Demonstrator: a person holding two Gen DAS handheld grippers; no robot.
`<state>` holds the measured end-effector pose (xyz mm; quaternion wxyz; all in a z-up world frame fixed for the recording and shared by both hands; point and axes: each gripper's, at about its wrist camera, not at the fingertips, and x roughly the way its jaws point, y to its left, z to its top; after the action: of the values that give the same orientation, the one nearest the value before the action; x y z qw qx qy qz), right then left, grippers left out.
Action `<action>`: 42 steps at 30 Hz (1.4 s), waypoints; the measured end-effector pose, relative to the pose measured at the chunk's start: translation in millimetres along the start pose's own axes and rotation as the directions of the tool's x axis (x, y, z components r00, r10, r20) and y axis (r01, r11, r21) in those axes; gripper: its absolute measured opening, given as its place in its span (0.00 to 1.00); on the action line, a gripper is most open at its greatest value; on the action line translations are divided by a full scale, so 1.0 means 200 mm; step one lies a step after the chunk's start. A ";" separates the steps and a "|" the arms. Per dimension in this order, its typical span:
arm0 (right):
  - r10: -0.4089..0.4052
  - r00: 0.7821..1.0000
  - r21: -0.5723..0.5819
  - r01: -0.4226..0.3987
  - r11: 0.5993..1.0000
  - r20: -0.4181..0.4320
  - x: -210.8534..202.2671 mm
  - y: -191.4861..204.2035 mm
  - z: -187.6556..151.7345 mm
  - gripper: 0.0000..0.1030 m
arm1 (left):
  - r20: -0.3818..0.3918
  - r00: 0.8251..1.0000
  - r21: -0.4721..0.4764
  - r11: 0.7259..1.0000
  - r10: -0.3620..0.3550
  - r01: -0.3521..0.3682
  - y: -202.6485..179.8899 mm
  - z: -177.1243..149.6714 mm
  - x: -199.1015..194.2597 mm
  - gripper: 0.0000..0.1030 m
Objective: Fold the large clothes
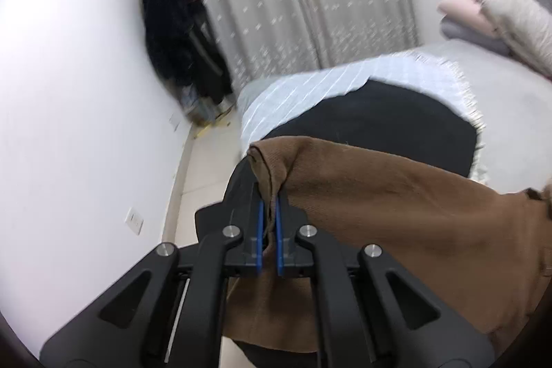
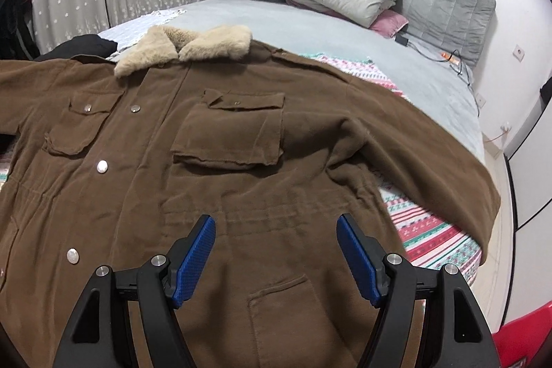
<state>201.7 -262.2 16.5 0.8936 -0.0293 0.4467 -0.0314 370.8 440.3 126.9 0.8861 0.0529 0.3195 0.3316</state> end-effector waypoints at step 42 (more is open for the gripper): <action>0.598 0.790 0.308 -0.539 0.784 -0.137 -0.22 -0.62 -0.84 0.72 | -0.456 0.204 -0.222 0.333 -0.866 0.917 -0.32 -1.64 -0.98 0.71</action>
<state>37.0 -386.5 -40.3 0.7999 0.2251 0.5259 0.1814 97.1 230.0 -48.3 0.7918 -0.1855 0.5230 -0.2552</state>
